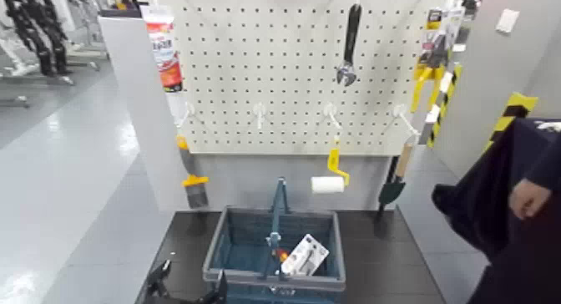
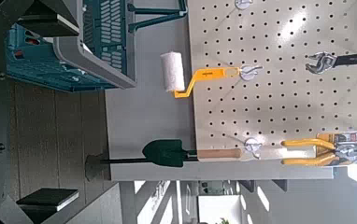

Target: Put the yellow pliers into the crate.

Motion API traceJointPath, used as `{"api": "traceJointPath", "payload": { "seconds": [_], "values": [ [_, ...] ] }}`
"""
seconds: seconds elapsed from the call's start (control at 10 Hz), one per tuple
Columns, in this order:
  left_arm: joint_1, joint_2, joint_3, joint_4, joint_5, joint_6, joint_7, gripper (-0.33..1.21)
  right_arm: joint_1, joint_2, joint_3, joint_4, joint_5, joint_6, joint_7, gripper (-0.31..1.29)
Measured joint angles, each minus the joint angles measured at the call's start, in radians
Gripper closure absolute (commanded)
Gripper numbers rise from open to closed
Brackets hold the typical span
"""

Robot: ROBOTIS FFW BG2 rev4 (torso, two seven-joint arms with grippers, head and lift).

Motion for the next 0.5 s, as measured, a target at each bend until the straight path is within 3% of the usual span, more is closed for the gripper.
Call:
{"api": "traceJointPath", "payload": {
  "seconds": [0.5],
  "values": [
    [-0.003,-0.002,-0.001,0.0,0.0,0.006,0.0,0.28,0.0,0.0,-0.004,-0.003,0.0,0.004,0.01,0.09]
  ]
}}
